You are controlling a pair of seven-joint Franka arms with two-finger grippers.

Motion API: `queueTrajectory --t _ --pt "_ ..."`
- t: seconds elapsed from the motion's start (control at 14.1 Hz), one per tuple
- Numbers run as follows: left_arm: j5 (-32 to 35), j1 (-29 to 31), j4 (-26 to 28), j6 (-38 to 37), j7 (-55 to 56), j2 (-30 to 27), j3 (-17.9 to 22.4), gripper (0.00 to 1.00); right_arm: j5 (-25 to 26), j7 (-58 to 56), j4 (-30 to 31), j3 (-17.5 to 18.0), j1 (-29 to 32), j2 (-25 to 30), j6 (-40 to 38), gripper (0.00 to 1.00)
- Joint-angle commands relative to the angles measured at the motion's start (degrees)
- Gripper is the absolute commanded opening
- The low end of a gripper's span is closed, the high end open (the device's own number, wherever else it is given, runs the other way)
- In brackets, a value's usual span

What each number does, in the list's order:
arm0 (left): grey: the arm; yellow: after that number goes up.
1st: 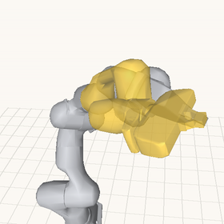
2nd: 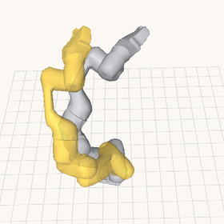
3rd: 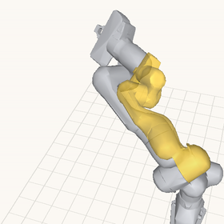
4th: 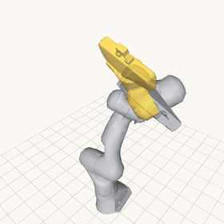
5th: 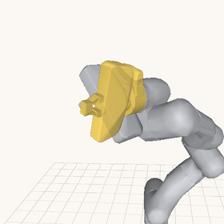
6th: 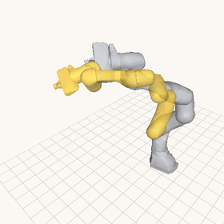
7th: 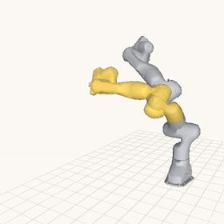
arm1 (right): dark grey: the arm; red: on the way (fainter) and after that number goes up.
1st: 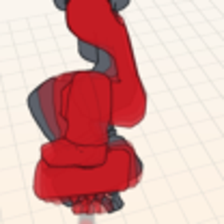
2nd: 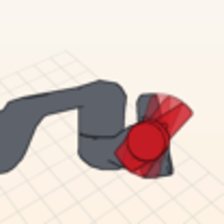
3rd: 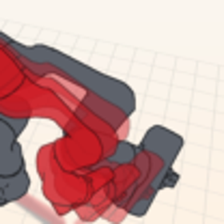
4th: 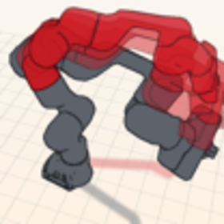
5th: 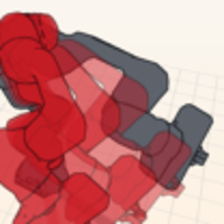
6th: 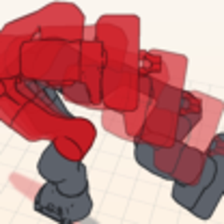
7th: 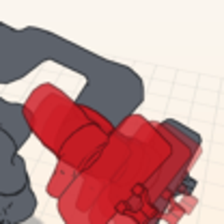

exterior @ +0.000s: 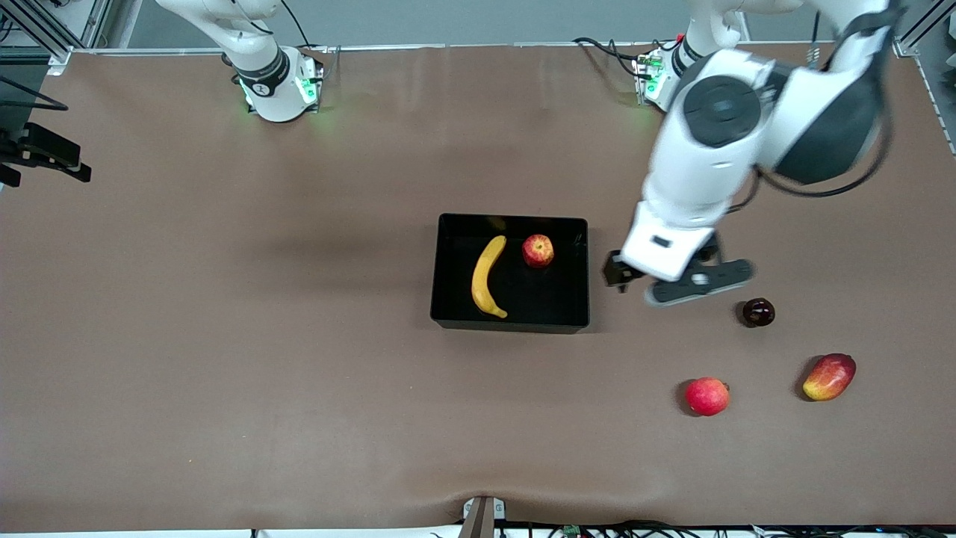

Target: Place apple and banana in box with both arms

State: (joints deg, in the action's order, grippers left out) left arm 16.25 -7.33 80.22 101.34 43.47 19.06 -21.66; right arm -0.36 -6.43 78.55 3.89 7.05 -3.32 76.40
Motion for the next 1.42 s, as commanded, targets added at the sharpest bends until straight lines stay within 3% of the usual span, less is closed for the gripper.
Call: queueTrajectory --t 0.0,0.43,0.85,1.14,1.35 --pt "-1.3 4.07 1.96 -3.24 -6.35 -4.46 -0.48 1.0 0.44 -0.07 0.99 0.07 0.07 1.21 -0.02 1.0" --pt "-8.77 13.91 2.23 -9.4 -24.89 -9.74 -0.48 1.0 0.44 0.02 0.99 0.16 -0.11 1.21 -0.02 1.0" --pt "-10.0 15.6 3.8 -9.93 -32.04 -13.78 0.48 1.0 0.44 0.02 0.91 0.16 -0.02 1.21 0.07 1.0" --pt "-12.11 7.87 8.1 -10.02 -35.9 -18.52 11.36 1.0 0.44 0.02 0.91 0.16 -0.02 1.21 0.07 1.0" --pt "-13.35 7.69 10.92 -10.37 -37.14 -21.6 12.08 1.0 0.44 0.02 0.91 0.16 0.07 1.12 0.16 1.0"
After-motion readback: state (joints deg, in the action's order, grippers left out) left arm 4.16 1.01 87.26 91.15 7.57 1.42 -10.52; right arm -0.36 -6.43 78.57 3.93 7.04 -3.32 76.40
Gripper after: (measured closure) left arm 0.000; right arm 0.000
